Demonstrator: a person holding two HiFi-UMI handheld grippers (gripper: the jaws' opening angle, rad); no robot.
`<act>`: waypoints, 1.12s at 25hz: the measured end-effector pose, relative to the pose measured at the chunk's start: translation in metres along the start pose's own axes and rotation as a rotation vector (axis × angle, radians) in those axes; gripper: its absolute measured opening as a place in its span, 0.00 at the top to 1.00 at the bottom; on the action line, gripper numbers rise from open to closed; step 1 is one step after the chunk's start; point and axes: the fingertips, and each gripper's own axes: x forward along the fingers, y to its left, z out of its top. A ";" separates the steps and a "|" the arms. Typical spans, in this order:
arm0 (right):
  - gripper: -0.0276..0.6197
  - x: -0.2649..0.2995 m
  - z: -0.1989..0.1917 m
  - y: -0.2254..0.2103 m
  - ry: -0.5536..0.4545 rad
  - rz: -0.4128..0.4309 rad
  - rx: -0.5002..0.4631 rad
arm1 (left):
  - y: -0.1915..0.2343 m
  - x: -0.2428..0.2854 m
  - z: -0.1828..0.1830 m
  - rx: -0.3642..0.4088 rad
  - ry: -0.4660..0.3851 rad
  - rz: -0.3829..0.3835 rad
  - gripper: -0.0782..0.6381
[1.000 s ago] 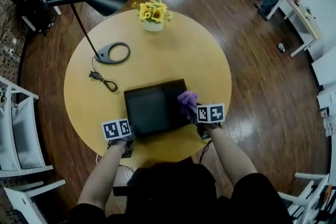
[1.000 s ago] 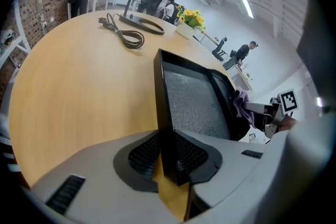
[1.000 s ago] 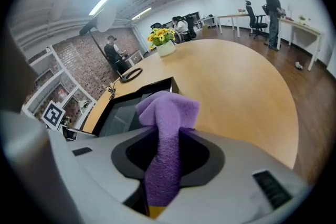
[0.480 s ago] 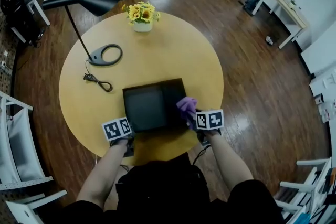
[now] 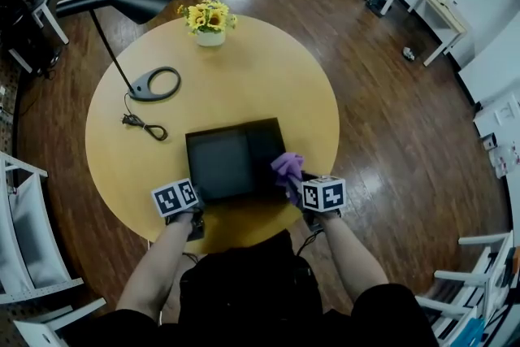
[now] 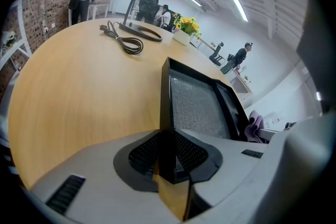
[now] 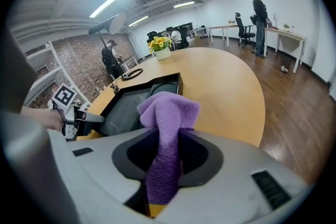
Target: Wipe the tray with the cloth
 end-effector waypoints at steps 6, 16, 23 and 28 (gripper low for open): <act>0.79 -0.015 0.047 0.014 -0.085 0.007 -0.112 | 0.001 0.002 0.000 -0.006 -0.004 -0.011 0.78; 0.79 0.034 0.094 0.128 -0.028 0.199 -0.284 | -0.014 -0.002 -0.005 0.047 -0.021 -0.068 0.78; 0.79 0.097 0.085 0.188 0.129 0.285 -0.277 | -0.015 -0.002 -0.007 0.042 0.003 -0.090 0.78; 0.78 0.136 0.075 0.195 0.200 0.203 -0.372 | -0.015 -0.003 -0.009 0.036 0.033 -0.090 0.78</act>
